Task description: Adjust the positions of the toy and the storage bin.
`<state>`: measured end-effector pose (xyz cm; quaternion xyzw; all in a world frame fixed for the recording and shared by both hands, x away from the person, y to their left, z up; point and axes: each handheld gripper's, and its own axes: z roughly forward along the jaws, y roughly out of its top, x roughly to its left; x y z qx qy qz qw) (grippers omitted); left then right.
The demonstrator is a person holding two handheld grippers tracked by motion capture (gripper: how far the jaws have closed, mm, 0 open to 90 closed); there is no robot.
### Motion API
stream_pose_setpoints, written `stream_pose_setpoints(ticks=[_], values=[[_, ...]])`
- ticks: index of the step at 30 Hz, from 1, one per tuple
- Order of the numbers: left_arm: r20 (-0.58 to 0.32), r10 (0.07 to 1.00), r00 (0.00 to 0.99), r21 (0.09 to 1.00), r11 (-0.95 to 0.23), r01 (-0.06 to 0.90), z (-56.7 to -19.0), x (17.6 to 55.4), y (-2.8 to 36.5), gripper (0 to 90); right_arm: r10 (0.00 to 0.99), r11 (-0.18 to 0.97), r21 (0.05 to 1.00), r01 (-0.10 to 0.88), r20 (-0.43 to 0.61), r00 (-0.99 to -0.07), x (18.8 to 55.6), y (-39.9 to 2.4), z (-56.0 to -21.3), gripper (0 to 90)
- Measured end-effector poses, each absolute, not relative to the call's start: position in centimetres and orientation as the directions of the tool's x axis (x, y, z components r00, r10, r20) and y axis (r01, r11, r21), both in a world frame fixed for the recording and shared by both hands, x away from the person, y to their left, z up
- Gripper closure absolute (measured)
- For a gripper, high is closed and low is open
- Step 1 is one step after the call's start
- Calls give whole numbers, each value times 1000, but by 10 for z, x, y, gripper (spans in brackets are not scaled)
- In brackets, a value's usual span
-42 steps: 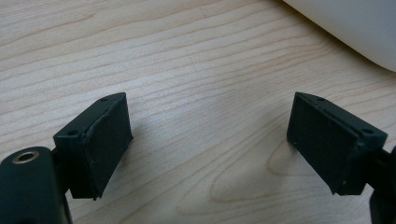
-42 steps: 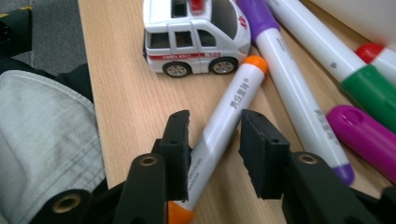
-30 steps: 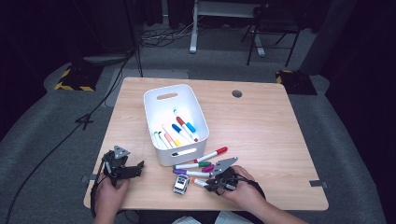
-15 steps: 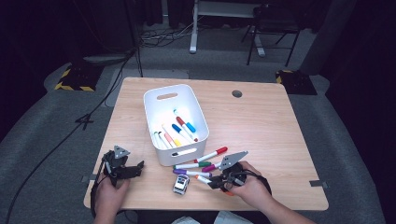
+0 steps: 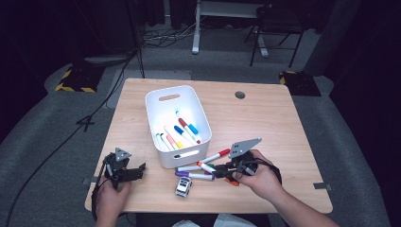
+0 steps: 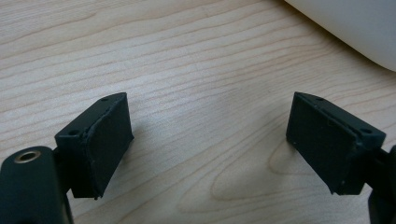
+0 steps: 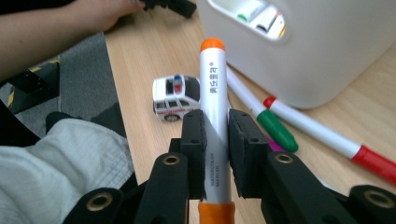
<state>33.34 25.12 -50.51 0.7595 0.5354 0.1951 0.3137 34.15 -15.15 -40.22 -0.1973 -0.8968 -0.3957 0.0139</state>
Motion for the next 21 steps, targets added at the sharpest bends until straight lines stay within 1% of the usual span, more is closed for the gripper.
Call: stream_pose_setpoints(ticks=[2,10,13,18,21], values=[[-40,936,351,685,-230,691,-505,333,251,146,339,610,711,350,165,-926,344,-151,-396,770],[-39,936,350,686,-230,691,-505,333,251,146,341,562,756,337,160,-927,353,-144,-362,770],[-40,936,350,686,-229,691,-505,333,251,146,348,549,772,321,138,-927,359,-140,-345,770],[-35,936,350,687,-232,689,-505,334,251,144,359,543,781,309,118,-926,368,-132,-331,770],[-38,936,350,685,-230,691,-505,335,251,142,370,528,786,321,127,-920,376,-129,-327,770]])
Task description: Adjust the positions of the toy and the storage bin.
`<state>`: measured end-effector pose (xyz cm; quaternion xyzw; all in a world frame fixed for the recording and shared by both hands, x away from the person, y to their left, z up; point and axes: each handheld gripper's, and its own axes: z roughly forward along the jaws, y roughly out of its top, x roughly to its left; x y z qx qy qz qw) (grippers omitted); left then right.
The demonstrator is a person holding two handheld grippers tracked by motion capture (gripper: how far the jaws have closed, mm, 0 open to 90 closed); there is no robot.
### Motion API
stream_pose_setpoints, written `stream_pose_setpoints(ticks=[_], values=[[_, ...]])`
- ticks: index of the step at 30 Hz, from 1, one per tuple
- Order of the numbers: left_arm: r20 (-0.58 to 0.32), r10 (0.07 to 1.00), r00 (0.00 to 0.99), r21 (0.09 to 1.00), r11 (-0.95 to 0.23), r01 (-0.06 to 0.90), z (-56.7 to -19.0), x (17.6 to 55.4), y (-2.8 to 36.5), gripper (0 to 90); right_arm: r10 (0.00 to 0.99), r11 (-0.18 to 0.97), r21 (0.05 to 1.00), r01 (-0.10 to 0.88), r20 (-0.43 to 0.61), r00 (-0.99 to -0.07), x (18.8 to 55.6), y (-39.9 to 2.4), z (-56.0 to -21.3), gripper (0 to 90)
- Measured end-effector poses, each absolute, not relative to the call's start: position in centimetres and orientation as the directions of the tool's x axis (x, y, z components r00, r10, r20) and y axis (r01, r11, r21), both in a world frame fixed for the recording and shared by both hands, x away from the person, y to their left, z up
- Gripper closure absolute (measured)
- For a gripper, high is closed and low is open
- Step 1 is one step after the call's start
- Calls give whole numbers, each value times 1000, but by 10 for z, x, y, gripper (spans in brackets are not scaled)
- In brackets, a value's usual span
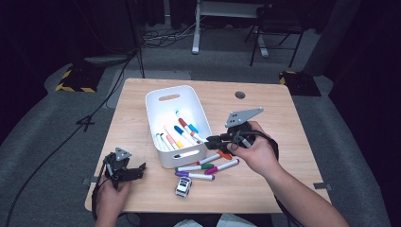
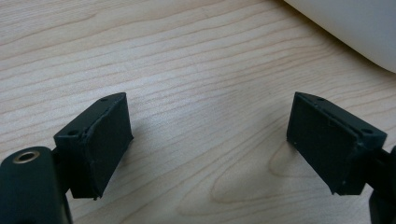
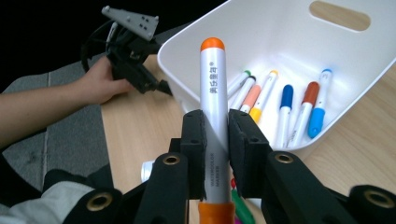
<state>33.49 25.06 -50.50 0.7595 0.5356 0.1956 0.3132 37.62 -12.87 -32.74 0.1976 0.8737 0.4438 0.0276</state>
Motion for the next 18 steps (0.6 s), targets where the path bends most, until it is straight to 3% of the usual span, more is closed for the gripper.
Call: stream_pose_setpoints(ticks=[18], values=[[-33,938,345,686,-230,691,-505,336,250,141,395,483,827,287,87,-915,426,-85,-320,770]])
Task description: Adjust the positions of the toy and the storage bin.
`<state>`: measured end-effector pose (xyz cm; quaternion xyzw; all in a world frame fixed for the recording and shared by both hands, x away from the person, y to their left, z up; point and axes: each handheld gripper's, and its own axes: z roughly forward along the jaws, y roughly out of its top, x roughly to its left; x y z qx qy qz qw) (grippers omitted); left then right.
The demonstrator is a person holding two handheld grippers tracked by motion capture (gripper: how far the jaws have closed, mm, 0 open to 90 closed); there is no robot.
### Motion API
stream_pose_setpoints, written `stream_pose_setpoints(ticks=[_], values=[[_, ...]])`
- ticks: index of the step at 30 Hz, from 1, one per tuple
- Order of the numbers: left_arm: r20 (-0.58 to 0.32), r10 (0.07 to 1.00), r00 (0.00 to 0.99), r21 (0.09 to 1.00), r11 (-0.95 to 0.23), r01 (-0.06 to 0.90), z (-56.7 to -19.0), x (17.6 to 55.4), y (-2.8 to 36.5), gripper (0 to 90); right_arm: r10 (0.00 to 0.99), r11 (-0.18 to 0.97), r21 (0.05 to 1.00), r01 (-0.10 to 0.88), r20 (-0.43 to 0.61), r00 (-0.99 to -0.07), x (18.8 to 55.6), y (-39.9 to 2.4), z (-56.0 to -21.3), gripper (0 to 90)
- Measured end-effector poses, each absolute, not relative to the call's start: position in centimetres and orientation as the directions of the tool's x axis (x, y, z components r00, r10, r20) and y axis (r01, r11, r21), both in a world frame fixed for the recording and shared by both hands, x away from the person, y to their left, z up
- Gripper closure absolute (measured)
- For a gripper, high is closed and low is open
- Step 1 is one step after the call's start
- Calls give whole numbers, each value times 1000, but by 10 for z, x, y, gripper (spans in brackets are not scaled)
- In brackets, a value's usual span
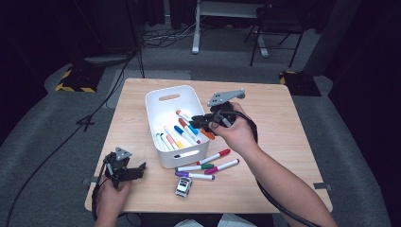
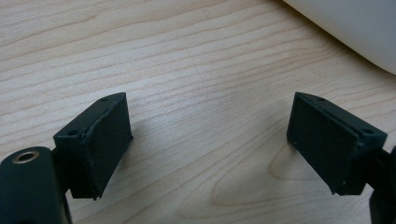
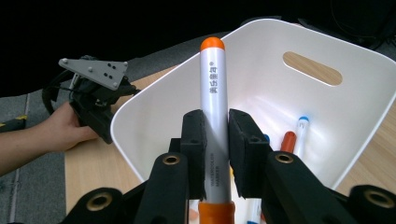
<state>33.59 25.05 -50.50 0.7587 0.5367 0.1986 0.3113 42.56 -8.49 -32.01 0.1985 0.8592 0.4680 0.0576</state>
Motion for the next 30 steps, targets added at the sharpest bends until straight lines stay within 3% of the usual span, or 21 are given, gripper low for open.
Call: stream_pose_setpoints(ticks=[30], values=[[-35,938,346,686,-230,690,-505,336,251,141,433,594,731,336,62,-899,452,-61,-368,770]])
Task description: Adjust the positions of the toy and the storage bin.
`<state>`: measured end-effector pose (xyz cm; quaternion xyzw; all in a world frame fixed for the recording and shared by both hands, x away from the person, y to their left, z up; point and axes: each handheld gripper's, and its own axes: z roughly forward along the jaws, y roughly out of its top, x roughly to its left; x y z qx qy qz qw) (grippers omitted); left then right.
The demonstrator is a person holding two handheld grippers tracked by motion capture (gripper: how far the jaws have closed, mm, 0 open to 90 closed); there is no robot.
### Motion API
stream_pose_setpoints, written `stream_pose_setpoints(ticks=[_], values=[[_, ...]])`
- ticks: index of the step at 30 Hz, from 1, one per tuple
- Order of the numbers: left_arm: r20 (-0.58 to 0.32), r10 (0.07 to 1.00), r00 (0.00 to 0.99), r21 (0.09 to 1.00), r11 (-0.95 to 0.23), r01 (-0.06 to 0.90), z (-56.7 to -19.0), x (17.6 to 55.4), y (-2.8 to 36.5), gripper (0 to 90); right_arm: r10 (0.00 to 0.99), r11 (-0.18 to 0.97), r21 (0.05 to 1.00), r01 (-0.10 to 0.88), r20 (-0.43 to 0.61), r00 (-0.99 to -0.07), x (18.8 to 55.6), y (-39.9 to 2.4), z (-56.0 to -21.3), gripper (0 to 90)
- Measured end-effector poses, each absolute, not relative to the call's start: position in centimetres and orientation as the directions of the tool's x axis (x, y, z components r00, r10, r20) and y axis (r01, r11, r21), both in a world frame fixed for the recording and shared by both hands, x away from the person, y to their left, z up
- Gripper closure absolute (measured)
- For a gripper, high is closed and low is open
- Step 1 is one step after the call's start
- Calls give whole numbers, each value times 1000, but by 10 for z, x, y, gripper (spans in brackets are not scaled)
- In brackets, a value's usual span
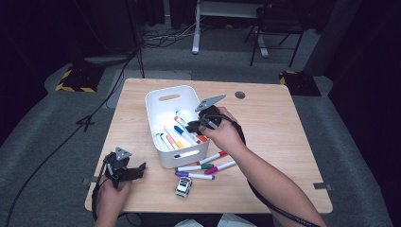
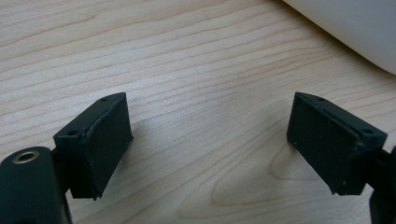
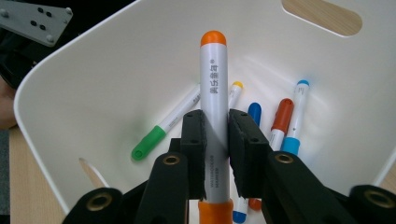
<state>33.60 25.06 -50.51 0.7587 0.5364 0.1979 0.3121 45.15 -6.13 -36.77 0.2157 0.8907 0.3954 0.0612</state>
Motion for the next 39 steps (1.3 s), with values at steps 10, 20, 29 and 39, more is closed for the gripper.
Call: stream_pose_setpoints(ticks=[10,20,29,39], values=[[-33,938,345,686,-230,691,-505,336,250,141,427,637,698,326,33,-904,453,-55,-372,770],[-35,937,347,686,-229,691,-505,336,251,141,433,674,658,336,16,-901,453,-50,-370,769],[-35,937,346,686,-230,690,-505,336,251,141,445,695,633,340,-9,-895,453,-48,-371,769],[-34,937,347,687,-230,689,-505,336,251,141,452,706,613,355,-3,-892,456,-49,-374,768]])
